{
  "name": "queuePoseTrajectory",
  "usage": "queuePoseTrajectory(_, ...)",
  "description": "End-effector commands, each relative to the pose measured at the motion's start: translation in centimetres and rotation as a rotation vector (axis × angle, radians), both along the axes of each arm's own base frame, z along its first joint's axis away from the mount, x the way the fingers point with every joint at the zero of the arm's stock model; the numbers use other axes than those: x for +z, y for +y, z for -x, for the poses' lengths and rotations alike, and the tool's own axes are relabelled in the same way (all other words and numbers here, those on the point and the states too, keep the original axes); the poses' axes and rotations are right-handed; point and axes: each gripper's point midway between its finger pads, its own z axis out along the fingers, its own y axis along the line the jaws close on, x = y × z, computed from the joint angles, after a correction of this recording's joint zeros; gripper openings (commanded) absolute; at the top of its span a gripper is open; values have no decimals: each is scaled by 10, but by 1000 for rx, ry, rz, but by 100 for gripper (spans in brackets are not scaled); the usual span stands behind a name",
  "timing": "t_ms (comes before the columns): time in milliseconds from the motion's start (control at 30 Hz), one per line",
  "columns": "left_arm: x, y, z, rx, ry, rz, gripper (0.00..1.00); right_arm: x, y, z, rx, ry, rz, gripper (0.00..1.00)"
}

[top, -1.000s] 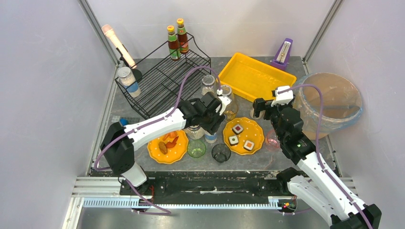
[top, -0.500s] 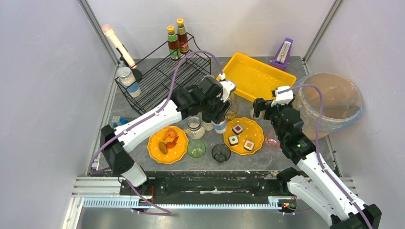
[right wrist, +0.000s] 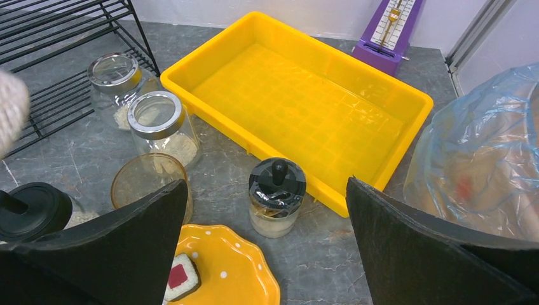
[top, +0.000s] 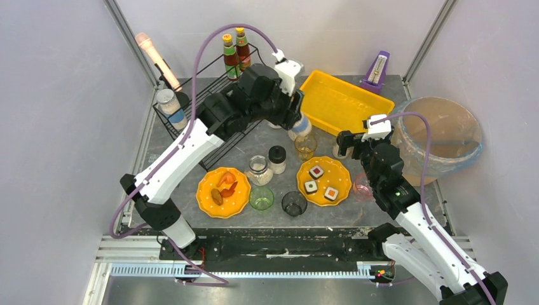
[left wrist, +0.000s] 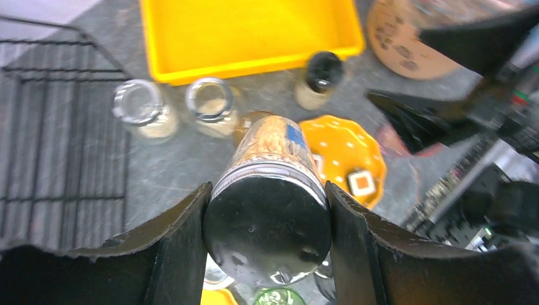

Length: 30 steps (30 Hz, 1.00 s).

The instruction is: Clear the kitchen counter

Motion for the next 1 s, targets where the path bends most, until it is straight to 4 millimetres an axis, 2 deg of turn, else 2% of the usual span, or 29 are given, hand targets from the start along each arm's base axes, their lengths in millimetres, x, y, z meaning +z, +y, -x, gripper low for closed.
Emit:
queuePoseTrajectory(0, 27, 53, -52, 254, -102, -20, 2, 14, -2, -1, -16, -51, -6, 98)
queuePoseTrajectory(100, 40, 96, -79, 409, -149, -59, 2, 14, -1, -2, -12, -49, -6, 98)
queuePoseTrajectory(233, 61, 156, -105, 596, -216, -86, 2, 14, 2, -3, 1, -45, -9, 98)
queuePoseTrajectory(400, 79, 225, -126, 781, -257, -92, 2, 12, 5, -4, 13, -35, -6, 98)
queuePoseTrajectory(500, 82, 257, -135, 870, -279, -130, 2, 11, 6, -4, 19, -28, -3, 98)
queuePoseTrajectory(767, 72, 315, -154, 1021, -263, -178, 2, 8, 7, -6, 23, -21, 0, 98)
queuePoseTrajectory(967, 51, 333, -170, 1044, -204, -179, 2, 7, 10, -6, 31, -15, -3, 98)
